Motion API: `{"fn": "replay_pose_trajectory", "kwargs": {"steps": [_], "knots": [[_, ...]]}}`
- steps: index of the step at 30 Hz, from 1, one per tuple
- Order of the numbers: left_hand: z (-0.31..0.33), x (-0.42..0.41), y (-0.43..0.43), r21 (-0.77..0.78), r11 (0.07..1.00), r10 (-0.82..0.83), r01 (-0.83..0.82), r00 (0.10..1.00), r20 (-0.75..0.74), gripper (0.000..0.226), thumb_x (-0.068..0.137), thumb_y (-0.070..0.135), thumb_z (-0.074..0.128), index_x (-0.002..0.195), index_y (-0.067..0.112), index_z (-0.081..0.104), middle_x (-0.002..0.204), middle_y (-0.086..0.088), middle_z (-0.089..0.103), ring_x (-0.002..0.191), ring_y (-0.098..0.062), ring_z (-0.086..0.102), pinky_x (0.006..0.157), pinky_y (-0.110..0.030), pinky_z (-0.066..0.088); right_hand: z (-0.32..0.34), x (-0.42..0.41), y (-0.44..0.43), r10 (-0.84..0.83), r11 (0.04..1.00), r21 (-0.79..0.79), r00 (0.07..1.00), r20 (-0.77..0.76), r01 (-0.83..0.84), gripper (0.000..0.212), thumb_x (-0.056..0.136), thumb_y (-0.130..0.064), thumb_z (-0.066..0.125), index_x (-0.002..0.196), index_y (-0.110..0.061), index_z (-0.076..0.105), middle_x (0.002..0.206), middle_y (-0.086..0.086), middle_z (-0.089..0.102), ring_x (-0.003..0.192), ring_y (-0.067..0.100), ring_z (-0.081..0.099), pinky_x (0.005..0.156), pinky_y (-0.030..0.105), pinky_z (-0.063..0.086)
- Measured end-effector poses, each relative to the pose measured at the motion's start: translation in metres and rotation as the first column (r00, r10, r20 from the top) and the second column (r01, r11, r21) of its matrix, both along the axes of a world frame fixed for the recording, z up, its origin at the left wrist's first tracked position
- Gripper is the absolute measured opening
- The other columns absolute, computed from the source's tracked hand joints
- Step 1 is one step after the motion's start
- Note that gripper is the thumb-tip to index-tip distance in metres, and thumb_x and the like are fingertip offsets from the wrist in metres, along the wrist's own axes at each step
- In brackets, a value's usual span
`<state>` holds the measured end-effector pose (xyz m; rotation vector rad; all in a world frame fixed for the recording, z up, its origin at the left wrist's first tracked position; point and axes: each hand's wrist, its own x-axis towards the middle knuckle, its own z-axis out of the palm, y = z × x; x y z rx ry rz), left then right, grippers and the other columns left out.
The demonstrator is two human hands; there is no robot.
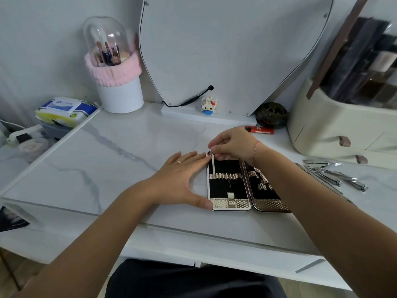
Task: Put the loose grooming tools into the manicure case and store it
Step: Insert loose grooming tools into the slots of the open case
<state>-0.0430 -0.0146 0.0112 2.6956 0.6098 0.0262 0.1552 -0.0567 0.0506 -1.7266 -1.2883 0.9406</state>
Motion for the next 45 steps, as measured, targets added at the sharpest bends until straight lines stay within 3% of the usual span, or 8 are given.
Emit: {"fn": "replay_pose_trajectory", "kwargs": {"steps": [8,15,21,26,31,36,42,45], "knots": [[0.0,0.0,0.0,-0.018,1.0,0.017,-0.017,1.0,0.015,0.119,0.052,0.088,0.047,0.147,0.038,-0.002,0.156,0.016,0.003,0.142,0.0,-0.007,0.117,-0.033,-0.006,-0.004,-0.007,-0.009,0.035,0.997,0.044,0.92,0.39,-0.057,0.012,0.081,-0.012,0.068,0.091,-0.014,0.074,0.078,-0.004,0.068,0.076,0.008,0.062,0.075,0.015,0.048],[-0.003,0.0,0.001,-0.019,1.0,0.023,-0.022,0.999,0.026,0.12,0.053,0.088,0.05,0.147,0.037,-0.002,0.156,0.016,0.005,0.141,0.001,-0.007,0.117,-0.032,-0.006,-0.003,-0.01,-0.027,0.075,0.993,0.039,0.858,0.508,-0.11,0.019,0.086,-0.011,0.061,0.1,-0.016,0.072,0.103,0.001,0.067,0.094,0.012,0.06,0.084,0.017,0.043],[-0.002,0.0,0.001,-0.028,0.999,0.017,-0.016,0.999,0.034,0.12,0.052,0.087,0.051,0.148,0.035,0.001,0.156,0.018,0.006,0.141,0.002,-0.006,0.116,-0.031,-0.007,-0.006,-0.008,-0.034,0.083,0.991,0.054,0.878,0.471,-0.123,0.023,0.083,-0.012,0.066,0.105,-0.015,0.068,0.088,-0.002,0.061,0.077,0.005,0.058,0.075,0.009,0.046],[-0.005,0.001,0.002,-0.046,0.998,0.037,-0.034,0.998,0.05,0.118,0.053,0.089,0.045,0.148,0.034,0.003,0.156,0.015,0.01,0.141,0.001,-0.003,0.117,-0.031,-0.005,-0.006,-0.001,-0.053,0.034,0.988,0.12,0.904,0.427,-0.094,0.021,0.085,-0.013,0.064,0.104,-0.018,0.067,0.099,-0.002,0.062,0.09,0.008,0.062,0.083,0.015,0.05],[-0.008,0.004,0.006,-0.034,0.997,0.067,-0.064,0.994,0.088,0.119,0.05,0.098,0.023,0.148,0.032,0.012,0.155,0.011,0.016,0.143,-0.004,0.005,0.114,-0.028,-0.001,0.012,0.047,-0.113,-0.295,0.944,0.285,0.821,0.49,0.169,0.013,0.085,-0.015,0.064,0.095,-0.019,0.071,0.09,-0.005,0.068,0.079,-0.003,0.06,0.068,-0.003,0.041],[-0.006,0.015,0.013,-0.095,0.984,0.16,-0.148,0.978,0.136,0.108,0.055,0.096,0.011,0.144,0.038,0.023,0.154,0.01,0.024,0.142,-0.006,0.012,0.114,-0.03,0.004,0.009,0.091,-0.164,-0.443,0.896,0.218,0.754,0.486,0.386,0.006,0.078,-0.014,0.072,0.083,-0.015,0.074,0.069,-0.01,0.07,0.063,-0.019,0.055,0.064,-0.006,0.035],[-0.014,0.016,0.021,-0.19,0.969,0.207,-0.159,0.94,0.271,0.09,0.066,0.09,0.021,0.137,0.038,0.04,0.146,0.01,0.04,0.137,-0.009,0.028,0.115,-0.038,0.02,-0.009,0.09,-0.171,-0.396,0.911,0.136,0.734,0.552,0.389,0.007,0.07,-0.024,0.078,0.072,-0.025,0.071,0.072,-0.003,0.068,0.071,0.013,0.06,0.067,0.021,0.045],[-0.022,0.015,0.029,-0.24,0.957,0.23,-0.165,0.933,0.278,0.076,0.071,0.087,0.028,0.134,0.045,0.041,0.145,0.012,0.041,0.137,-0.007,0.029,0.114,-0.042,0.024,-0.019,0.087,-0.169,-0.432,0.891,0.142,0.708,0.558,0.432,0.014,0.069,-0.028,0.079,0.075,-0.019,0.071,0.075,-0.001,0.065,0.073,0.015,0.057,0.061,0.02,0.039]]}}
